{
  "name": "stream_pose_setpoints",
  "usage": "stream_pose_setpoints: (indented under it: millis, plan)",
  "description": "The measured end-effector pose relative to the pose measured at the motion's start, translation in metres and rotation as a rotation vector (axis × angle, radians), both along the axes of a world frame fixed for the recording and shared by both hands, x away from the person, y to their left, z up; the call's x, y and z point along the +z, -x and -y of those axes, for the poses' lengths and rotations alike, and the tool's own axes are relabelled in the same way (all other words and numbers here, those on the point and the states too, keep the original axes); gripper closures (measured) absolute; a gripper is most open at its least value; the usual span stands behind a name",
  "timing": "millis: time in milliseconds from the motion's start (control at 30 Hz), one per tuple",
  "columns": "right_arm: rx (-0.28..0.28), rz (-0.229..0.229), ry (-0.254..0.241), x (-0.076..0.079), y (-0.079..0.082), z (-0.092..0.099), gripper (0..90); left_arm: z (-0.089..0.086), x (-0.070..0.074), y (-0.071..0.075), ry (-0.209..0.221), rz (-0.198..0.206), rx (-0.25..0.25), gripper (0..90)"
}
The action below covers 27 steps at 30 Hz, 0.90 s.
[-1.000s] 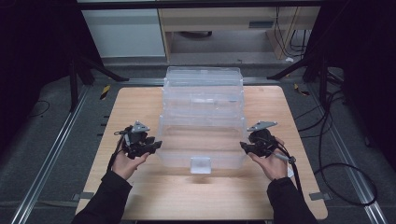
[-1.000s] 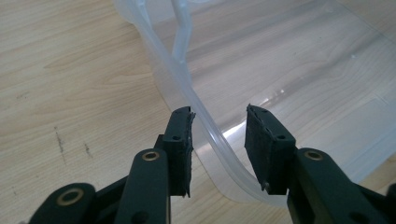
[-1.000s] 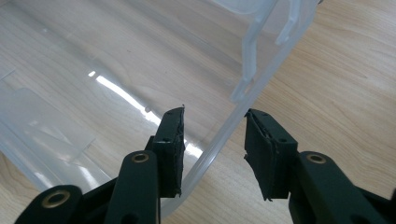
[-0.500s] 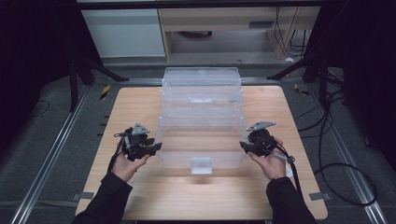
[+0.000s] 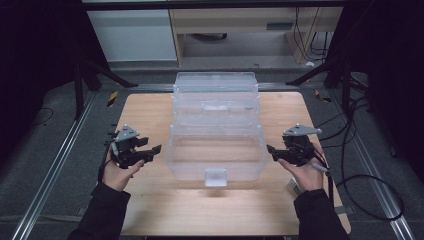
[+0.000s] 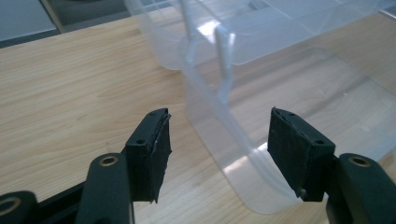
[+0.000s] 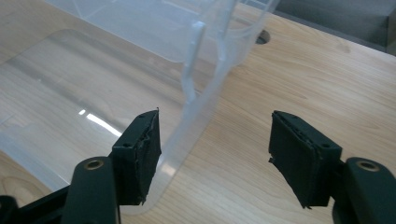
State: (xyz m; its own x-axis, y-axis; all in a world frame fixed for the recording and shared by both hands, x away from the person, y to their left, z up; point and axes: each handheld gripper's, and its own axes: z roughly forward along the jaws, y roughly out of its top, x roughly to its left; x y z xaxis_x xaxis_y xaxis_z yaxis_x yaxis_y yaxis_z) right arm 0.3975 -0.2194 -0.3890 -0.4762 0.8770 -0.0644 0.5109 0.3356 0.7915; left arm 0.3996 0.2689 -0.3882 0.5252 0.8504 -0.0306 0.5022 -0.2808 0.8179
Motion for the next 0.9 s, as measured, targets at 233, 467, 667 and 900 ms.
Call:
stream_pose_setpoints:
  millis: [233, 467, 667, 900]
  plan:
    - [-0.038, -0.04, 0.018, -0.007, 0.018, 0.029, 31.9, -0.016, -0.021, -0.005, -0.041, -0.036, 0.047, 36.5]
    - [-0.048, -0.107, 0.053, -0.022, 0.029, 0.043, 28.3, -0.026, -0.045, -0.006, -0.084, -0.076, 0.065, 35.6]
    - [-0.054, -0.163, 0.106, -0.039, 0.039, 0.05, 25.7, -0.032, -0.054, -0.008, -0.091, -0.094, 0.083, 34.3]
    - [-0.067, -0.22, 0.132, -0.054, 0.042, 0.059, 24.6, -0.029, -0.057, -0.008, -0.107, -0.1, 0.073, 33.7]
